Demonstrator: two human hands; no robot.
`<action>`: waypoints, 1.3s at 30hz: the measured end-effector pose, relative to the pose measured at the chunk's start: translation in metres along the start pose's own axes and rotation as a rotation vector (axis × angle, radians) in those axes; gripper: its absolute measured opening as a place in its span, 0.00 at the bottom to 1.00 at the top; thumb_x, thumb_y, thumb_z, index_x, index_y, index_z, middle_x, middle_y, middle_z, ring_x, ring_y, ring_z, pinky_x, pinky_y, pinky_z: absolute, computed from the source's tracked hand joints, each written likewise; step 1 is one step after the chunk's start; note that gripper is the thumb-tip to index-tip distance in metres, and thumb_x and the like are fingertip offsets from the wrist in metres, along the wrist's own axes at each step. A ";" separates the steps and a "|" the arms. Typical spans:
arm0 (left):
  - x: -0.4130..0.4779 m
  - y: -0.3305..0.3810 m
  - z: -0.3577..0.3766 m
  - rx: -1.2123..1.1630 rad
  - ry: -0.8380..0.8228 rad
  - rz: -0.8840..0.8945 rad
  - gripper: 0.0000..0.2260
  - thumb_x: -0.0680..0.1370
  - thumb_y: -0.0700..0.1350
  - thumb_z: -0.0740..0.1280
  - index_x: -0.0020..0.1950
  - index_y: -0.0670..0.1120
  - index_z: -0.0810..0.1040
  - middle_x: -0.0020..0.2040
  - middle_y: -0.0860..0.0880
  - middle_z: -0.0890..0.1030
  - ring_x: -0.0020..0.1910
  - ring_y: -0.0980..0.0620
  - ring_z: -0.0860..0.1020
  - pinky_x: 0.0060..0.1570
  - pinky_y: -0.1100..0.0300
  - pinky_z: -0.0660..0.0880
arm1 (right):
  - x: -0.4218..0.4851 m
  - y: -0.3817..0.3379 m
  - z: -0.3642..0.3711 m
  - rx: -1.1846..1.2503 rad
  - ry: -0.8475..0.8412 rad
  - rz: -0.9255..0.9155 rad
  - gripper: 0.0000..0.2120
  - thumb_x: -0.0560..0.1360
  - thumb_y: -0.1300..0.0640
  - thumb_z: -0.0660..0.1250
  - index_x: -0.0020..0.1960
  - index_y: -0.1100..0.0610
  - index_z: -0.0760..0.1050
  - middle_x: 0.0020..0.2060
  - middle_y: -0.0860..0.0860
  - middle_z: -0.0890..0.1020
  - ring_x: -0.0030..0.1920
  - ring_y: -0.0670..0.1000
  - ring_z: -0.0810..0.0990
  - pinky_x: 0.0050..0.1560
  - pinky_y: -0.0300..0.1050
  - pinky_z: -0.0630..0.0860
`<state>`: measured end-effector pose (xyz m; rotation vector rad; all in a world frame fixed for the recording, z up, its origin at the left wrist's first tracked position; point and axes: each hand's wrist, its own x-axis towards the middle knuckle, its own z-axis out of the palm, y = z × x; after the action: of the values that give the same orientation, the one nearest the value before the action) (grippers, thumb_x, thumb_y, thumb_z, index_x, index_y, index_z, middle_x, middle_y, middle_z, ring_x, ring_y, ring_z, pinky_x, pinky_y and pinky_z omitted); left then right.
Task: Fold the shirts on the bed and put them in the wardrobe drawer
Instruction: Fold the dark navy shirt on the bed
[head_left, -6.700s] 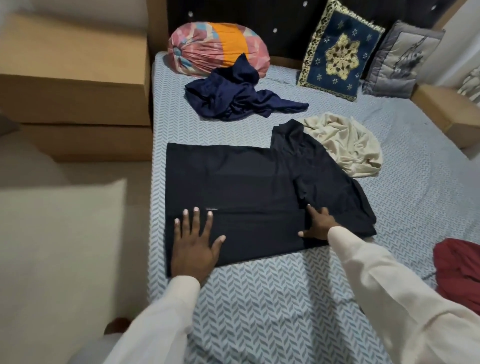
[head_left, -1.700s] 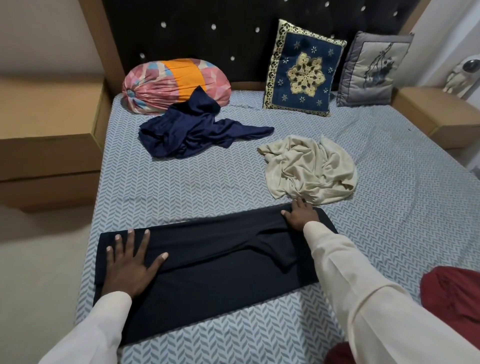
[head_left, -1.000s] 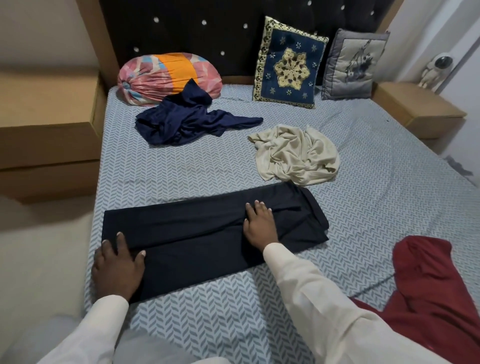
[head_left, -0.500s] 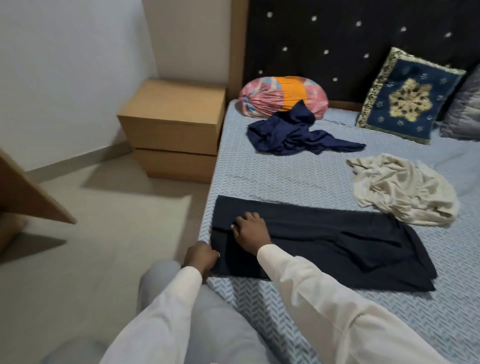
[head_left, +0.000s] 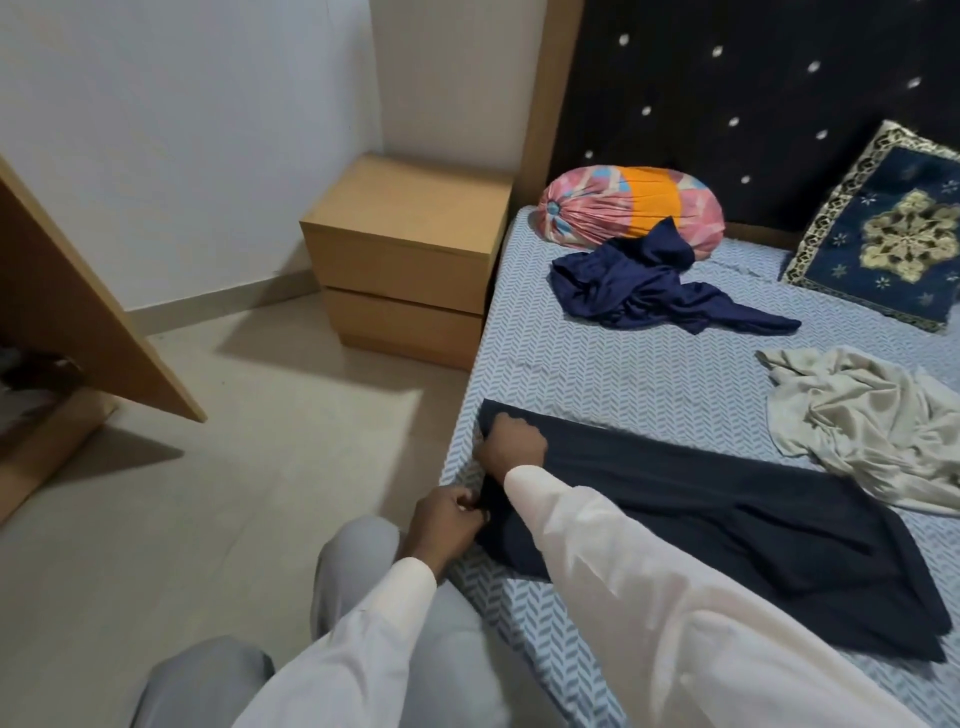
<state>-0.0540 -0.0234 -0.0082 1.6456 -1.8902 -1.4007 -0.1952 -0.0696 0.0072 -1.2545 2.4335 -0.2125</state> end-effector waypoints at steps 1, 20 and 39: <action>-0.002 0.004 0.003 -0.016 0.024 0.030 0.05 0.68 0.44 0.71 0.35 0.45 0.78 0.33 0.53 0.81 0.36 0.53 0.78 0.38 0.63 0.72 | 0.002 0.010 -0.006 0.161 -0.027 0.080 0.19 0.71 0.46 0.65 0.55 0.57 0.77 0.52 0.56 0.81 0.53 0.60 0.80 0.48 0.48 0.74; -0.016 0.021 0.069 0.288 -0.054 0.215 0.10 0.77 0.50 0.68 0.55 0.48 0.77 0.52 0.50 0.77 0.50 0.48 0.78 0.51 0.55 0.75 | -0.013 0.119 -0.015 0.232 0.208 -0.095 0.25 0.74 0.50 0.68 0.69 0.54 0.69 0.60 0.55 0.76 0.61 0.59 0.73 0.60 0.53 0.73; -0.010 0.017 -0.024 0.136 0.117 0.025 0.07 0.72 0.49 0.66 0.48 0.49 0.75 0.47 0.46 0.83 0.46 0.42 0.79 0.42 0.55 0.75 | -0.015 -0.032 -0.028 -0.215 -0.010 -0.259 0.19 0.73 0.59 0.63 0.63 0.54 0.70 0.51 0.57 0.80 0.52 0.60 0.80 0.41 0.46 0.71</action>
<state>-0.0441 -0.0280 0.0212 1.7187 -1.9700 -1.1615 -0.1744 -0.0777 0.0467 -1.6612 2.3284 -0.0141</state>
